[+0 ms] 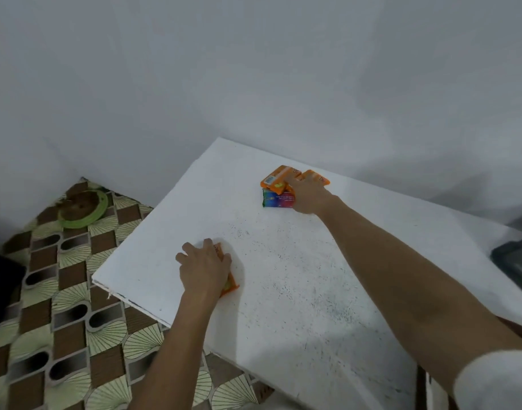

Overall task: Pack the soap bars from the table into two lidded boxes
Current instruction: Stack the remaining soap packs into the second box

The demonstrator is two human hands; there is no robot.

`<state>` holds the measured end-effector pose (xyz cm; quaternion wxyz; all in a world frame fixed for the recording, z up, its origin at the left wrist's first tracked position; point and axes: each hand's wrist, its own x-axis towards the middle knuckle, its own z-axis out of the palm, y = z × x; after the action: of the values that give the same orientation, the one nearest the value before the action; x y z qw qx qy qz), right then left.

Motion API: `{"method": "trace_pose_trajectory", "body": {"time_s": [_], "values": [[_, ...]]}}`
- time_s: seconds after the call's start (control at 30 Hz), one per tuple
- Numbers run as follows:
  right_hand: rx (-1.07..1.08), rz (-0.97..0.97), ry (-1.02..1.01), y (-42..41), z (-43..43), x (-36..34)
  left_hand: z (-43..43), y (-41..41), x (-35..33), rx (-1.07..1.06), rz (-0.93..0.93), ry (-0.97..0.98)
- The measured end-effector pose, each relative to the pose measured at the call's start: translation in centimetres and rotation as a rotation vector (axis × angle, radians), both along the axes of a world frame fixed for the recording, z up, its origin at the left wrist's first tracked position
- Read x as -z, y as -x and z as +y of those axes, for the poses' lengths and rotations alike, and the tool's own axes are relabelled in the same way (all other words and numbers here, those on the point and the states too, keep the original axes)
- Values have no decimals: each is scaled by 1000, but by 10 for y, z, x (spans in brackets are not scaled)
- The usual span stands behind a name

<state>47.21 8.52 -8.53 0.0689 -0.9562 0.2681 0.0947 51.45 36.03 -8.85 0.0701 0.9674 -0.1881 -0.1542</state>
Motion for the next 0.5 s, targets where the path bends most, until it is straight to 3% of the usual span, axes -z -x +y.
{"method": "trace_pose_trajectory", "body": {"time_s": [0.33,0.5], "values": [[-23,-47,53,36,7,-9,-16,12,-13,28,119,212],[73,-243,5,84,13,-38,-28,28,-32,79,194,313]]}}
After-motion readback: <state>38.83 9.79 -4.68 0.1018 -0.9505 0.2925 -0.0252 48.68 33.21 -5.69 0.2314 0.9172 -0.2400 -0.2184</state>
